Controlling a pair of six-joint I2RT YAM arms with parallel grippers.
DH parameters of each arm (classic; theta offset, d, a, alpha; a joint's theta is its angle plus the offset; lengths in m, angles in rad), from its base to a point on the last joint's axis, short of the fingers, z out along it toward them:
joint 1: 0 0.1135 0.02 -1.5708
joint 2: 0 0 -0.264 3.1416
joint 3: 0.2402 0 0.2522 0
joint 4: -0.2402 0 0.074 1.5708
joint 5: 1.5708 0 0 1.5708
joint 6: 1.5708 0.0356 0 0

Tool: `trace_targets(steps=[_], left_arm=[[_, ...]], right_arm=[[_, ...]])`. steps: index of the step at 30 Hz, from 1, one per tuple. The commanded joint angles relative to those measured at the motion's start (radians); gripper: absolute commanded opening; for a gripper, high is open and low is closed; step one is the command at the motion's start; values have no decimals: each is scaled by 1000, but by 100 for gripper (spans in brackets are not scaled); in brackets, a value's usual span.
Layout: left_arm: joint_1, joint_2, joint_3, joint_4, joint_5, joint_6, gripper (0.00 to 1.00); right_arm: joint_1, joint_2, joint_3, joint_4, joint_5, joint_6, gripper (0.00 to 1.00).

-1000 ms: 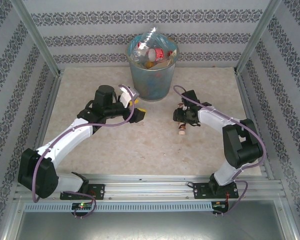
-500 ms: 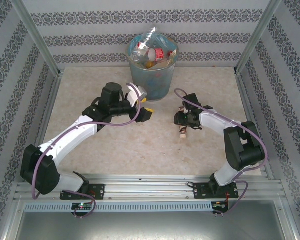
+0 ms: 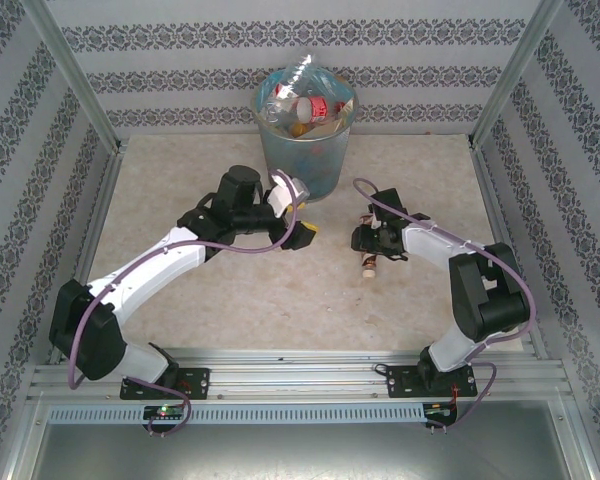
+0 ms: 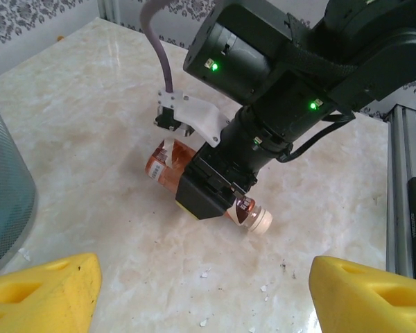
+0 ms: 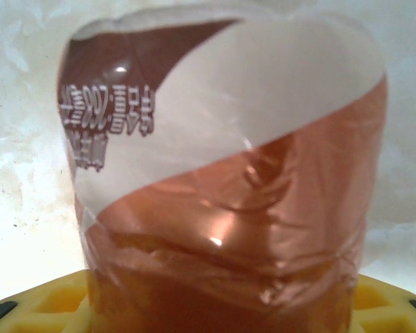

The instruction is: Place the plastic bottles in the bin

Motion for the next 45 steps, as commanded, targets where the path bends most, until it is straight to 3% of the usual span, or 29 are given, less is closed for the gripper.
trace_targets(steps=[1, 10, 18, 23, 27, 38, 45], left_arm=[[-26, 23, 56, -47, 13, 47, 79], [-35, -6, 52, 37, -75, 14, 79], [-35, -59, 82, 17, -293, 18, 79], [-29, -94, 141, -37, -461, 25, 80], [3, -76, 237, -128, -560, -2, 80], [105, -70, 293, -143, -537, -71, 81], [116, -92, 232, -136, -512, -72, 81]], right_arm=[[-17, -53, -11, -6, -25, -21, 37], [-30, -263, 8, -116, -30, -44, 34], [-25, -418, 131, -200, -5, -29, 32], [2, -443, 323, -162, -2, -13, 31], [54, -361, 529, -103, 25, -50, 32], [149, 142, 1039, 306, 104, -187, 32], [150, 469, 1334, 364, 145, -263, 34]])
